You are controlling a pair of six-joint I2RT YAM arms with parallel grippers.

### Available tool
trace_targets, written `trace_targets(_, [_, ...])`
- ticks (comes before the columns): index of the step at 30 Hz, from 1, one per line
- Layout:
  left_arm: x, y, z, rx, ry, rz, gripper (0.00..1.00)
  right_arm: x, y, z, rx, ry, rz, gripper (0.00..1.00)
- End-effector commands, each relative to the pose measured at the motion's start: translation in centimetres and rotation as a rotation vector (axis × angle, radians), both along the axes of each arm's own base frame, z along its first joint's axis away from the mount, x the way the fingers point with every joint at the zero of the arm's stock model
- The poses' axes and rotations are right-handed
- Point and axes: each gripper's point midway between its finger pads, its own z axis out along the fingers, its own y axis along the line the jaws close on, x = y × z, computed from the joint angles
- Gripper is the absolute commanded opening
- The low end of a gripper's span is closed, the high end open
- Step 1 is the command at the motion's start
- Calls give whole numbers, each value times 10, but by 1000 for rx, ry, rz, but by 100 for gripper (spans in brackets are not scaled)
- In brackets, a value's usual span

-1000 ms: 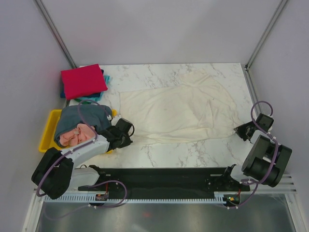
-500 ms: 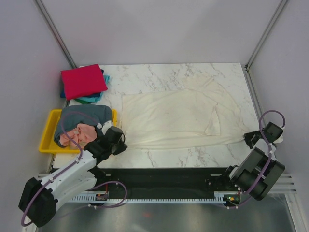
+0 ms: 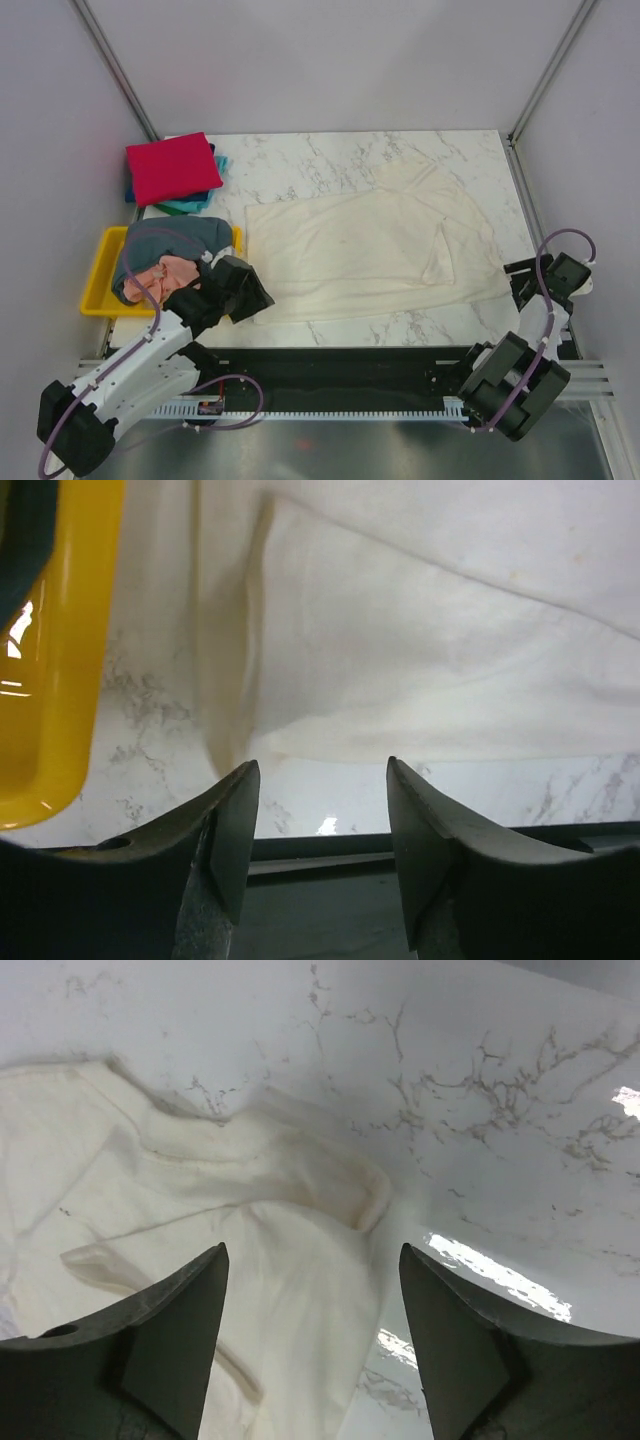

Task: Fold and stack the t-shirts
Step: Fold the tshirt

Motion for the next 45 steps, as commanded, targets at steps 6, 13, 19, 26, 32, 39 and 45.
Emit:
trace_targets(6, [49,-2,124,140,-296,-190,67,49,-1,102,-186,-153,118,79])
trace_targets(13, [61,22,118,359,-327,-260,66,178,103,153,-341,-164,483,81])
trace_targets(19, [63,22,119,345,-357,-249,66,313,129,142,-435,-106,685,80])
trace_targets(26, [64,18,114,339,-347,-267,66,422,150,111,-589,-106,780,81])
trace_targets(32, [65,15,107,346,-320,-285,66,474,157,76,-659,-164,770,82])
trace_targets(39, [66,14,102,354,-300,-295,65,476,159,26,-682,-96,767,81])
trace_targets(45, [66,13,100,355,-295,-304,65,464,161,2,-663,-35,770,61])
